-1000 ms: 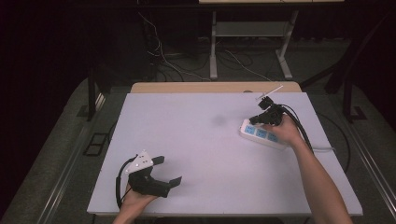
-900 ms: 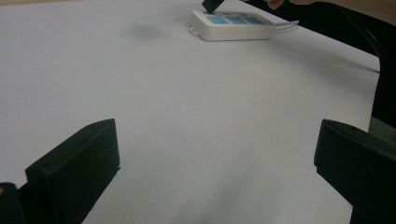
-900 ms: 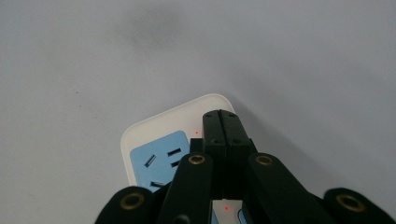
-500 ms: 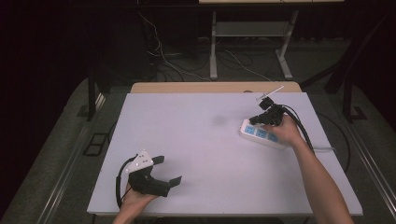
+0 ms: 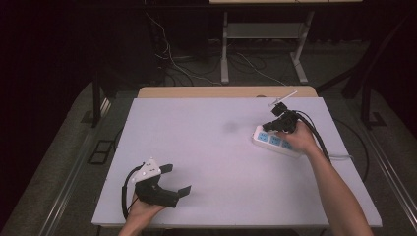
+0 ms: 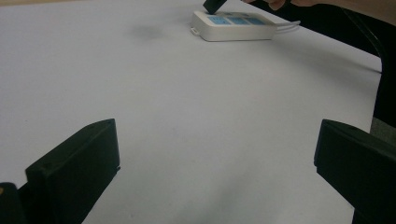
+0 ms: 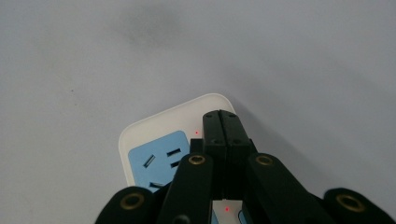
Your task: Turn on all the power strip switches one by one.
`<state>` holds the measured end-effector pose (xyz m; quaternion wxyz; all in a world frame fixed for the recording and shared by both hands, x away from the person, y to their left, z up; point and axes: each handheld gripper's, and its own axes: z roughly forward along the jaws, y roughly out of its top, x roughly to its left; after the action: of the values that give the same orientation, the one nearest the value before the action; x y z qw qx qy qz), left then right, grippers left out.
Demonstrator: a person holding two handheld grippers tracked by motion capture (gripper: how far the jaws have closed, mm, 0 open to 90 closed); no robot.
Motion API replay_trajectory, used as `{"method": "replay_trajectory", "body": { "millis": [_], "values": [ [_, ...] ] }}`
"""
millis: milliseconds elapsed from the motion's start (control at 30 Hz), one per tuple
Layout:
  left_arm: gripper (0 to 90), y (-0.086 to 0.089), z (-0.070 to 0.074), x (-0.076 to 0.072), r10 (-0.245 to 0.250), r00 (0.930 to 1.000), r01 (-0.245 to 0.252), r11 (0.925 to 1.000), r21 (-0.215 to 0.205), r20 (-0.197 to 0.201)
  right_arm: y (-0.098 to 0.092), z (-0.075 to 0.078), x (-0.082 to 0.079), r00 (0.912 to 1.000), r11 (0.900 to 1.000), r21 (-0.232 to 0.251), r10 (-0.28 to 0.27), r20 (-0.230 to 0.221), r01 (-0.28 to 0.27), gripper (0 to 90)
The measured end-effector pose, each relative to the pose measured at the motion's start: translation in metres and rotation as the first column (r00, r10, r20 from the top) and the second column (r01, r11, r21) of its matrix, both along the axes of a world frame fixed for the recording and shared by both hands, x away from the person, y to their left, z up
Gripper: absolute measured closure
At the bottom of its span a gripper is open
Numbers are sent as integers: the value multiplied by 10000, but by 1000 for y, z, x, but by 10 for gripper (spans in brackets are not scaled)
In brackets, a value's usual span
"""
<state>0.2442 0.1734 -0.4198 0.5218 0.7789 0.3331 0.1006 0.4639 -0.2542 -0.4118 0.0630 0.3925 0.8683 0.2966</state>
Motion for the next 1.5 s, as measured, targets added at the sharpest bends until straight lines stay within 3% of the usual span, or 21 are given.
{"method": "replay_trajectory", "body": {
  "millis": [167,433,600,733,900,1000,1067,1267,1500],
  "values": [
    [0,0,0,0,7,10000,-7,10000,-4,8,-1,3,-2,10000,9997,229,-78,8,77,900],
    [0,-2,0,-1,-41,10000,41,10000,-3,-1,-5,19,-12,9994,9978,649,-158,309,138,872],
    [0,-2,0,-1,-66,10000,66,10000,5,2,-10,27,-25,9973,9947,895,-554,474,510,687],
    [0,-4,0,-1,-104,9999,104,9999,48,-6,-15,31,-38,9947,9891,1285,-807,642,719,490],
    [0,-5,0,-1,-139,9999,139,9999,60,3,-21,37,-58,9835,9799,1474,-1504,1008,1347,188],
    [0,-6,0,-1,-157,9999,157,9999,68,12,-24,39,-71,9780,9763,1503,-1735,1156,1554,93],
    [0,-5,0,-1,-155,9999,155,9999,28,3,-27,40,-81,9794,9759,1634,-1648,1164,1448,6],
    [0,-6,0,-1,-146,9999,146,9999,44,-10,-35,41,-109,9747,9588,2423,-1833,1281,1485,6],
    [0,-7,-1,-1,-127,9999,127,9999,25,-36,-42,41,-148,9763,9378,3252,-1721,1309,1218,6]
  ]
}}
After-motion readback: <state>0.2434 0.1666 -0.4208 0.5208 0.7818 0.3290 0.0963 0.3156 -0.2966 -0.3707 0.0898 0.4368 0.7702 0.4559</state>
